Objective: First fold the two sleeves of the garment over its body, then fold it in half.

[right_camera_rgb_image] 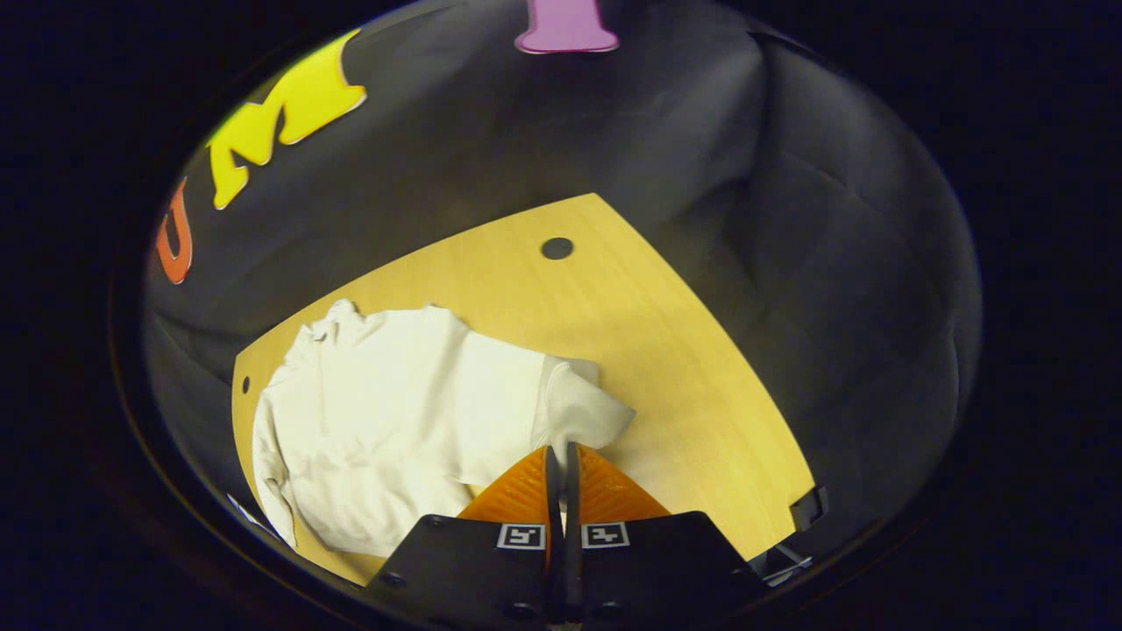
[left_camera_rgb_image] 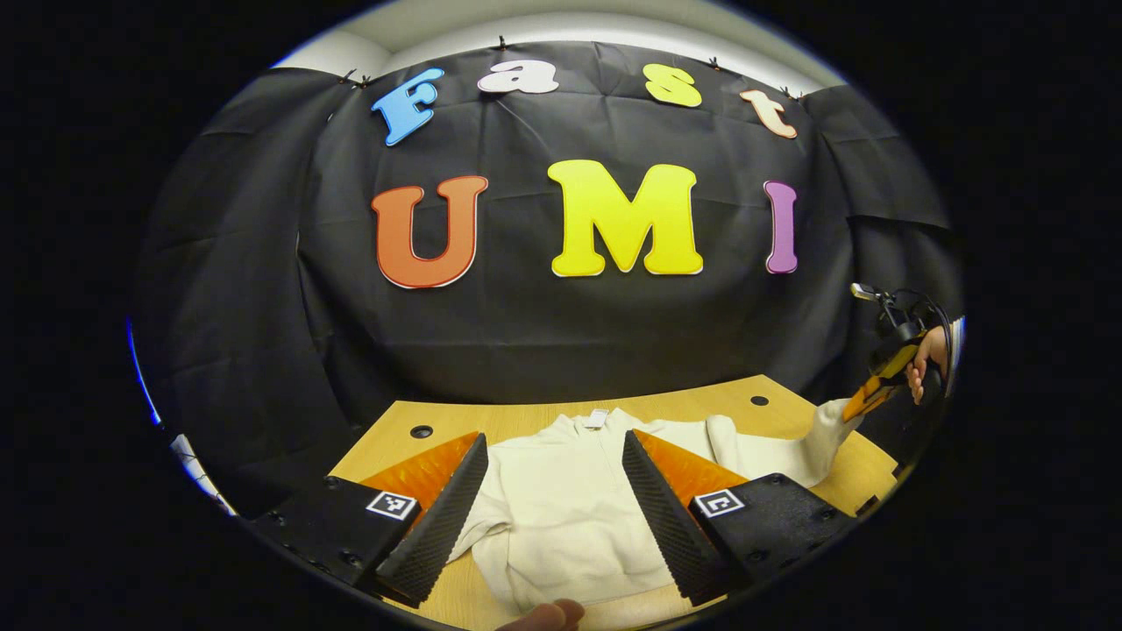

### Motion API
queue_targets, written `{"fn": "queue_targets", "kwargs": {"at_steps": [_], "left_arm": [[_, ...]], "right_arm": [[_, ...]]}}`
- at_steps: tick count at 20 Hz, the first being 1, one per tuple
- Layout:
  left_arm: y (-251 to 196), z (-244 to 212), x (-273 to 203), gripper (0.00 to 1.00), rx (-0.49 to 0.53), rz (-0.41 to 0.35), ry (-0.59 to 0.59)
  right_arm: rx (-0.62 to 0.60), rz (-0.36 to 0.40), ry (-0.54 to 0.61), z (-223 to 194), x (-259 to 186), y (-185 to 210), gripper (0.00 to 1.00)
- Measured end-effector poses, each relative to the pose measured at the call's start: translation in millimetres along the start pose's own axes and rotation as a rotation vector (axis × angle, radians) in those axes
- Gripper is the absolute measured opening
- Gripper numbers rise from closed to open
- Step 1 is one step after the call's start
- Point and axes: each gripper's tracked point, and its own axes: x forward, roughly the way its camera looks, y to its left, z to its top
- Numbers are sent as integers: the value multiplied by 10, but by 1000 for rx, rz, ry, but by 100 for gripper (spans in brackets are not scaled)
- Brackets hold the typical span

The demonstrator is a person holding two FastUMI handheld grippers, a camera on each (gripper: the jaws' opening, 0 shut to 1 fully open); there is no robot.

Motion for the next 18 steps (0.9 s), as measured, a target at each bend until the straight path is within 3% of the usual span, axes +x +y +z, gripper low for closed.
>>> {"fn": "queue_targets", "kwargs": {"at_steps": [9,11,14,18], "left_arm": [[485,-87,-152,98,-39,9,-11],[586,-123,-183,98,-43,7,-7],[815,-223,-248,98,-52,27,9],[1155,-327,-330,99,-56,67,17]], "right_arm": [[-281,264,33,-461,165,2519,0],[-371,277,9,-595,257,2974,0],[-400,379,0,-803,296,3772,0],[-438,450,29,-1144,388,4433,0]]}}
